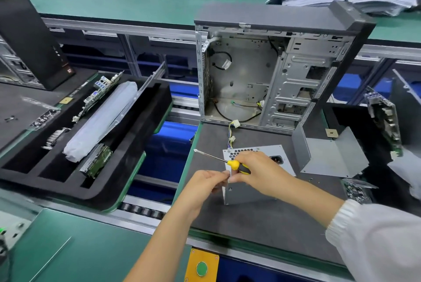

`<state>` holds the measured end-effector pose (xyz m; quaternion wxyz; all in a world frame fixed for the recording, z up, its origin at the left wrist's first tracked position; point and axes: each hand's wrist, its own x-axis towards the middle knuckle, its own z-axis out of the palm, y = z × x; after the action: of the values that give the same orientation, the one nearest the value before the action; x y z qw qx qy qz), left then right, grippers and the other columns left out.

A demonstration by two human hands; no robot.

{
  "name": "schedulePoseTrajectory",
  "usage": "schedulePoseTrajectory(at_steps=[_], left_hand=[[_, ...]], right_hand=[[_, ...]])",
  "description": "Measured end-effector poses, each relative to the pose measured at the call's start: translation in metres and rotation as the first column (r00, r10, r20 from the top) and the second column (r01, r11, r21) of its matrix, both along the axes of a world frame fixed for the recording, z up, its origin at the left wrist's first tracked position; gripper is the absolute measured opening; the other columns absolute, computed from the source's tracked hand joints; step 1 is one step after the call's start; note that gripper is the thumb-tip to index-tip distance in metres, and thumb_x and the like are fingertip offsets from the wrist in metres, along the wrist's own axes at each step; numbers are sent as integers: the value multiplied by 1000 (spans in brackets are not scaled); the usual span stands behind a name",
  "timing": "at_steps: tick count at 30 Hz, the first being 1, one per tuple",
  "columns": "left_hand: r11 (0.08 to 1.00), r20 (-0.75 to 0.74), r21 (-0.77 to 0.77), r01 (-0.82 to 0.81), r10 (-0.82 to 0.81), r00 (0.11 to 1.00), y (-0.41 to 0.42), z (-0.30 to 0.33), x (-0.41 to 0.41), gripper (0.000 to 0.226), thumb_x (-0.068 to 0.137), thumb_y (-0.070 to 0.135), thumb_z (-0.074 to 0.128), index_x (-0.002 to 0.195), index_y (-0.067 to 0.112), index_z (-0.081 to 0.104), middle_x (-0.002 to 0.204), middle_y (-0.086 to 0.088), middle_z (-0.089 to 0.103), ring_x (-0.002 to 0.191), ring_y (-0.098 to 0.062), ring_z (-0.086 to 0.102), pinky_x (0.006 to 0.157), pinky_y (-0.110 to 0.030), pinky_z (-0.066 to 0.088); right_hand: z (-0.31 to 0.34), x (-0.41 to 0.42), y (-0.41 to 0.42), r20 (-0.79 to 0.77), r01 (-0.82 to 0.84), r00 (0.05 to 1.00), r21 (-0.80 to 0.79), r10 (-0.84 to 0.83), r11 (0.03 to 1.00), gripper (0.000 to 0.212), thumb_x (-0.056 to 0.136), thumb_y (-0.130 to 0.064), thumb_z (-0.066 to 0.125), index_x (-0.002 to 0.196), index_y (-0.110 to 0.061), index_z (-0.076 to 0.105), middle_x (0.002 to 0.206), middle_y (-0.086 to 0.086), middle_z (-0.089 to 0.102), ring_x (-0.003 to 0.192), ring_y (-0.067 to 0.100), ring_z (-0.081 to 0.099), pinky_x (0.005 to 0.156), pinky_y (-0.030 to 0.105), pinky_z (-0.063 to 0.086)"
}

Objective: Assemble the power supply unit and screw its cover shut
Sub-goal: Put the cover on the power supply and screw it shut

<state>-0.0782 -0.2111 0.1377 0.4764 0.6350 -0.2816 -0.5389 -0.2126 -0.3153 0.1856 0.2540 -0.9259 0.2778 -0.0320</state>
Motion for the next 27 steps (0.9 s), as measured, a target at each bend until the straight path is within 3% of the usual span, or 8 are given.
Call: schedulePoseTrajectory(at_steps=[3,8,15,22,27], left_hand=[[1000,-3,-5,-3,3,1000,0,-1,1,25,92,34,63,85,16,79,68,8,63,78,-10,55,79,-28,44],[1000,-38,-7,-3,2,999,1,-2,1,24,92,33,63,90,17,80,80,3,69,89,-14,59,94,-38,48],[1000,-68,-22,-3,1,998,1,-2,1,25,92,33,63,77,20,80,75,3,66,87,-14,57,87,-34,46],[999,-114,-30,17,-20,993,0,-3,2,27,93,33,62,74,23,80,72,7,68,76,-3,61,80,-25,46],[1000,-112,-16,15,-17,994,0,-5,3,25,91,35,64,85,18,81,75,6,69,74,-1,62,78,-25,46]], right_hand=[[-1,1,0,-2,23,1000,8,-23,1000,31,83,-42,67,81,-12,61,80,2,58,80,21,52,71,38,43],[-4,0,4,16,41,999,12,-41,999,34,84,-42,65,84,-9,59,83,0,52,81,19,48,73,37,41],[-3,0,1,18,91,995,110,-93,990,17,80,-41,70,77,-26,61,82,-8,38,76,13,45,74,38,44],[-4,3,-5,-14,99,995,149,-98,984,18,76,-44,74,75,-30,62,88,0,47,78,12,45,70,32,40],[-7,4,-8,-2,86,996,133,-87,987,19,73,-44,76,71,-32,61,82,-4,50,70,7,44,62,30,37]])
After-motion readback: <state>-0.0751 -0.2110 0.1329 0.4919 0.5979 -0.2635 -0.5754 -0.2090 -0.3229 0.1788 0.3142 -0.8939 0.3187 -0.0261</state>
